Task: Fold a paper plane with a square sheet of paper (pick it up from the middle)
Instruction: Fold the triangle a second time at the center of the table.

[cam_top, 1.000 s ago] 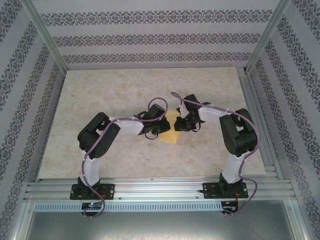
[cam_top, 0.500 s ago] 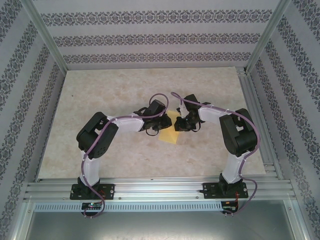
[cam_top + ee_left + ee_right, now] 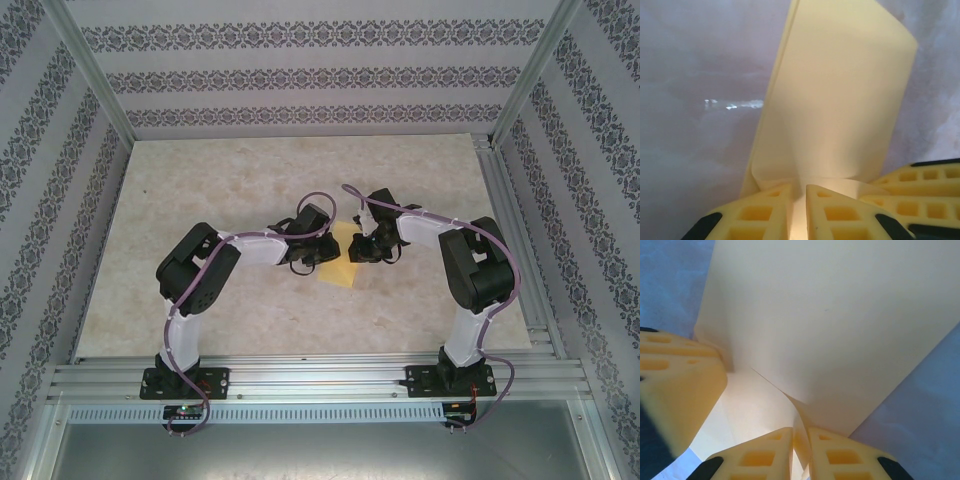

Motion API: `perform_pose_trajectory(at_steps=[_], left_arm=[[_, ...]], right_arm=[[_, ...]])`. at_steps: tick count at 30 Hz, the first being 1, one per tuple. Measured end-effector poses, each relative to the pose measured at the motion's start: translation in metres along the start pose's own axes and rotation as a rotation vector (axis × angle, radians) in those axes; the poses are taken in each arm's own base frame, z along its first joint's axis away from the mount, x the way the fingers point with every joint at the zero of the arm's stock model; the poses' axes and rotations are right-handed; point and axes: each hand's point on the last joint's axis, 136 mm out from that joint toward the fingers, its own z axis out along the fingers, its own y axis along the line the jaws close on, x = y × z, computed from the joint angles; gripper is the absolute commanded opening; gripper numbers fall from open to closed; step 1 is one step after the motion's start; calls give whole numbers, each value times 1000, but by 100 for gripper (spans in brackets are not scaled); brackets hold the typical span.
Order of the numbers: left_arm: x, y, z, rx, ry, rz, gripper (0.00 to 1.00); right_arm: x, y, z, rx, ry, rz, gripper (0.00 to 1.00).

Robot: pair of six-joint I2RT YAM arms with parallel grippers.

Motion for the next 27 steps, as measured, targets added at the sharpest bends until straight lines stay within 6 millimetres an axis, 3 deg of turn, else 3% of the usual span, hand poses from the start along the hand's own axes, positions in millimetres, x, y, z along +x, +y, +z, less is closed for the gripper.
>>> perform_pose_trajectory(at_steps=[8,12,15,17,23,27], left_arm=[[-3,-2,1,26,-11,2,18],[-3,-2,1,28,-9,2,18],[-3,-2,1,28,-8,2,18],[-3,-2,1,28,-8,2,18],[-2,-3,1,31,-5,2,18],[-2,-3,1,32,-3,2,18]], right_arm=[[-3,3,-8,4,-24,10,27],[-13,15,-40,-1,-124,-1,29],[-18,25,-64,-24,-207,-10,23],[-17,30,-69,-54,-228,-3,20],[3,36,-43,-124,-167,46,13],[2,33,-27,-130,-148,77,12]])
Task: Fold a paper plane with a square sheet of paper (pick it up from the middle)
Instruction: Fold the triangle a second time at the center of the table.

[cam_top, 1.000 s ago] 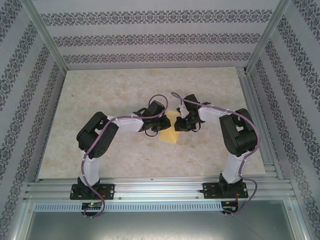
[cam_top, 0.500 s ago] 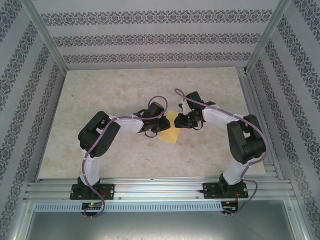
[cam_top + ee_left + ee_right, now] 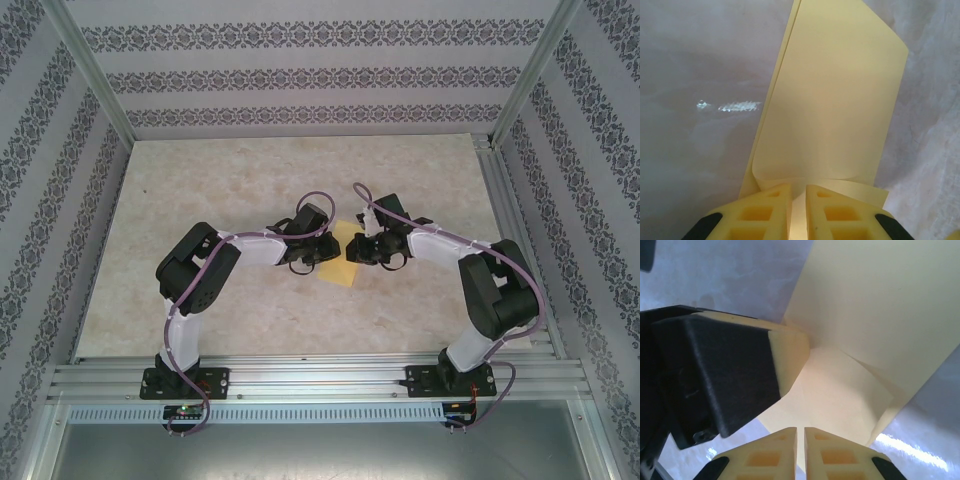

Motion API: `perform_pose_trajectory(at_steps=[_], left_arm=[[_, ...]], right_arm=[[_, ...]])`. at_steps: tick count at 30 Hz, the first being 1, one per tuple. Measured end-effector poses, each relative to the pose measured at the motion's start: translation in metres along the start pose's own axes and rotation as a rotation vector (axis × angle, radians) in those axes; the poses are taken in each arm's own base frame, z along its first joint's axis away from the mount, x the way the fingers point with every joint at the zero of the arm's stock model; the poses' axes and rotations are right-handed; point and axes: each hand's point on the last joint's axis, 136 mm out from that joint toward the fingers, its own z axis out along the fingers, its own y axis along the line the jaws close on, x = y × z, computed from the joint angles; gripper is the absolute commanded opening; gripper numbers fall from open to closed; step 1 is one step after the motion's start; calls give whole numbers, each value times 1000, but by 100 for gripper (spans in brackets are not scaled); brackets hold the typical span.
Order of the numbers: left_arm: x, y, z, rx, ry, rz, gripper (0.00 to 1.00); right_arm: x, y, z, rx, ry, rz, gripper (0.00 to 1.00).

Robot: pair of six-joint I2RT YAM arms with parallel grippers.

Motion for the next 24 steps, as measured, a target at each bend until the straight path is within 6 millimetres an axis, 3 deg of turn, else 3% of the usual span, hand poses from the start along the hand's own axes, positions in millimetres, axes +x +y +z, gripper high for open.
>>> perform_pose_trajectory(at_steps=[8,12,20,24], left_arm=[[0,0,0,1,0,0,18],[0,0,0,0,1,0,18],[1,0,0,2,3,0,18],[0,-1,0,3,3,0,18]], right_arm=[[4,-32,26,55,45,66,11],[-1,-38,26,68,39,74,10],[-3,-35,12,91,17,68,12],[-12,-14,-7,39,-42,44,12]])
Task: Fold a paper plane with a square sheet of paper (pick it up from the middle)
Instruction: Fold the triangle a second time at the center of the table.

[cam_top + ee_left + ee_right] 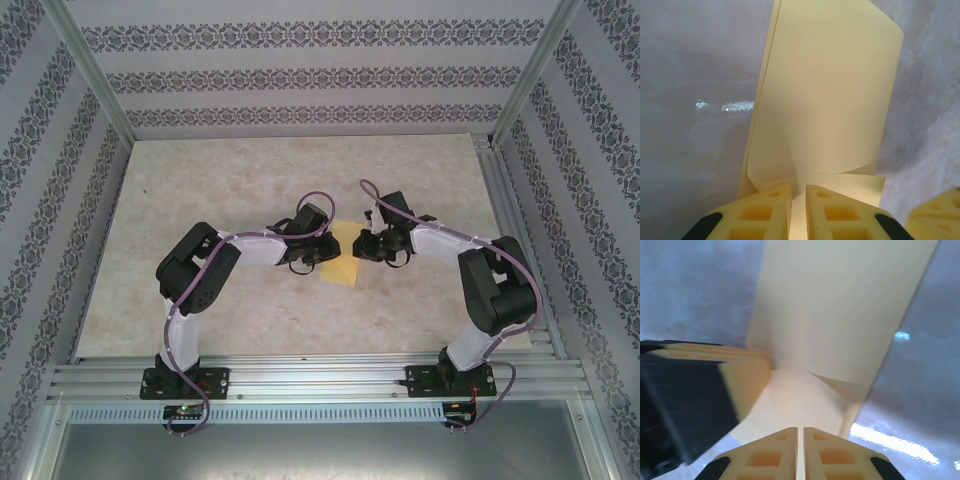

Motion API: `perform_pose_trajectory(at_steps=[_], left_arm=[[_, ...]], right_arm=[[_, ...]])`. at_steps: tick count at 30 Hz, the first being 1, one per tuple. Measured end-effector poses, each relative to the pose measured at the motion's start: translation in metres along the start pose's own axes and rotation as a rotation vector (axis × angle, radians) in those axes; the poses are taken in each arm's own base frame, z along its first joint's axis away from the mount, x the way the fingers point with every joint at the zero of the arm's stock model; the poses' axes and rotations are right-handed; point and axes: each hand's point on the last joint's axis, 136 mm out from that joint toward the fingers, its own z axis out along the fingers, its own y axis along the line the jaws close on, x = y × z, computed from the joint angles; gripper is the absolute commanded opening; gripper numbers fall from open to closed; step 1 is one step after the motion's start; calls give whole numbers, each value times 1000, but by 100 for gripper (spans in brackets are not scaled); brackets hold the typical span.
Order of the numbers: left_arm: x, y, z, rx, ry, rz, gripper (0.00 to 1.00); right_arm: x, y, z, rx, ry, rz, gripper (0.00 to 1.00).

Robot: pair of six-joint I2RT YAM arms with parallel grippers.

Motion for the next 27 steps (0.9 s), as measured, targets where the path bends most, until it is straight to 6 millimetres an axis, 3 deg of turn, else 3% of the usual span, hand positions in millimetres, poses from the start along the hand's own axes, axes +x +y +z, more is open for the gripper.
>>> perform_pose_trajectory(at_steps=[2,5,8,13,27], left_arm=[[0,0,0,0,0,0,18],[0,-1,0,2,1,0,18],[0,-1,0,3,3,0,18],[0,-1,0,4,4,0,18],[2,-2,0,11,15,0,18]], right_arm=[[1,10,-1,-41,-13,-4,11],[17,17,9,-85,20,11,11],[36,15,21,-104,74,45,11],[50,7,31,-105,117,84,11],[57,-1,34,-80,130,76,11]])
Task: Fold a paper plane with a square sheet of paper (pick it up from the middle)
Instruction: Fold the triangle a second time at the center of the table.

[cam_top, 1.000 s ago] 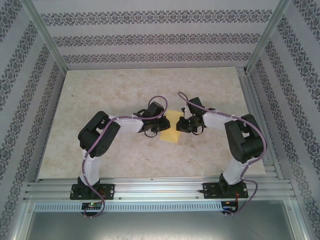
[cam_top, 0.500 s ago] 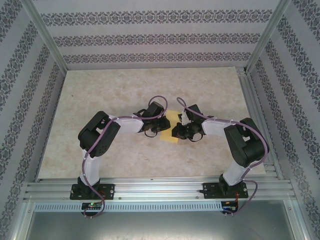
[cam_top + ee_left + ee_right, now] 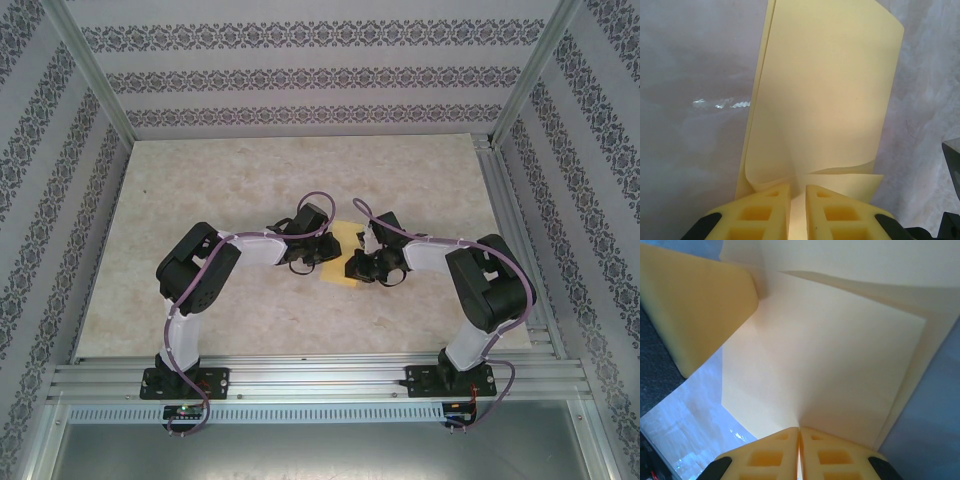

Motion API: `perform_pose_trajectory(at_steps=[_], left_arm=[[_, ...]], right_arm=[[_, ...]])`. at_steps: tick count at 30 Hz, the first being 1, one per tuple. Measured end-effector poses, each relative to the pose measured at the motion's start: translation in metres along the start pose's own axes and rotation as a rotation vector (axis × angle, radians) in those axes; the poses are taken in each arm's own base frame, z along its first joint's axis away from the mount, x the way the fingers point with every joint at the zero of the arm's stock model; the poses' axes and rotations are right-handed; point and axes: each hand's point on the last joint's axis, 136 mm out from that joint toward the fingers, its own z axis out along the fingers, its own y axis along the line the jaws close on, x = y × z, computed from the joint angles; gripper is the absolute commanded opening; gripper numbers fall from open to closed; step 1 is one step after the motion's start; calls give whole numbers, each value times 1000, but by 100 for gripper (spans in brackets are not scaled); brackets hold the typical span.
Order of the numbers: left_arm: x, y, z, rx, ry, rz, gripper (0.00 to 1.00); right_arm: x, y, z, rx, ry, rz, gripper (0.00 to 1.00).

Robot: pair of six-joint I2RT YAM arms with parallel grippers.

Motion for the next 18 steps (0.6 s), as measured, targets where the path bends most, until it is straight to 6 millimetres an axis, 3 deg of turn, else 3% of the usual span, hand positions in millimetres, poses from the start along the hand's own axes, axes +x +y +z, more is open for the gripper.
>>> perform_pose_trajectory(at_steps=[18], left_arm=[[-3,-4,3,-8,23,18,18]], right_arm=[[7,-4,-4,-15,-24,-12,11]])
